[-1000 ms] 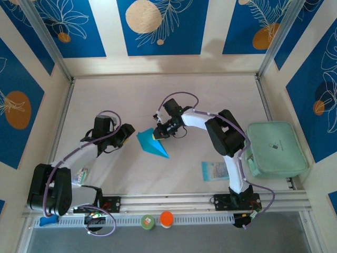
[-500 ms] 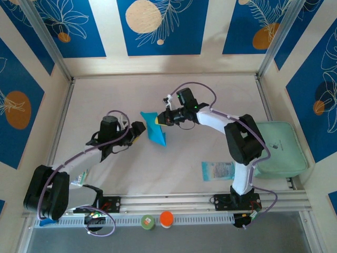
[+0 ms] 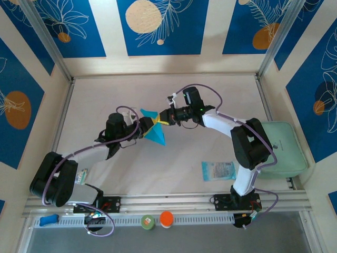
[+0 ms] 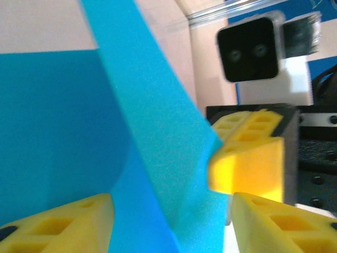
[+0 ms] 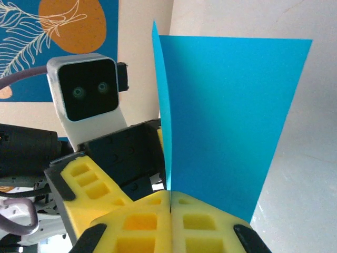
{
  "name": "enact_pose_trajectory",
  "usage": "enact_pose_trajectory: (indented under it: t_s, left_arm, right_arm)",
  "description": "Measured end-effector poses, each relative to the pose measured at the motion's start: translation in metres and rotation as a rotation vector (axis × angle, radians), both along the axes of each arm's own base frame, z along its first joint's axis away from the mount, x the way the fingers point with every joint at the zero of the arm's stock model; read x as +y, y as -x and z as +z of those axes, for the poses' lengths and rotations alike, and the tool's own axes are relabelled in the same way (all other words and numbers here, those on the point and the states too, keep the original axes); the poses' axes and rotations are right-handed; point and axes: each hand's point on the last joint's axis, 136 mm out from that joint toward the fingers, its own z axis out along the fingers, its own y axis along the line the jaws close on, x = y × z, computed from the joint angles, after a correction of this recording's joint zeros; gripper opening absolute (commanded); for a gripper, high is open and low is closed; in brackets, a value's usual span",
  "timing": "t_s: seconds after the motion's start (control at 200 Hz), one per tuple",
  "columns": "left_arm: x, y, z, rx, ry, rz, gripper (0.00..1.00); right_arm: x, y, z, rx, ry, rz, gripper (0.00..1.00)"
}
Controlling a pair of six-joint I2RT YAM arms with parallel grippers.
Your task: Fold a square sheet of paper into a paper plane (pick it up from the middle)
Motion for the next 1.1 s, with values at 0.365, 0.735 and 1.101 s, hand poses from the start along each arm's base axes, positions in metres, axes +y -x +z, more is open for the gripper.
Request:
enact_pose_trajectory:
  t_s: [0.365, 0.735, 1.101]
  left_arm:
    - [-0.003, -0.005, 0.02, -0.061, 0.058, 0.002, 0.36]
    - [-0.004, -0.01, 0.021, -0.078, 0.071, 0.015, 0.26]
    - [-0.002, -0.014, 0.022, -0.083, 0.07, 0.037, 0.11]
  right_arm:
    - [-0.001, 0.001, 0.009, 0.051, -0.048, 0.008, 0.02]
    - [-0.002, 0.0, 0.012, 0.064, -0.061, 0.01, 0.05]
    - [-0.007, 0.001, 0.007, 0.08, -0.056, 0.0, 0.22]
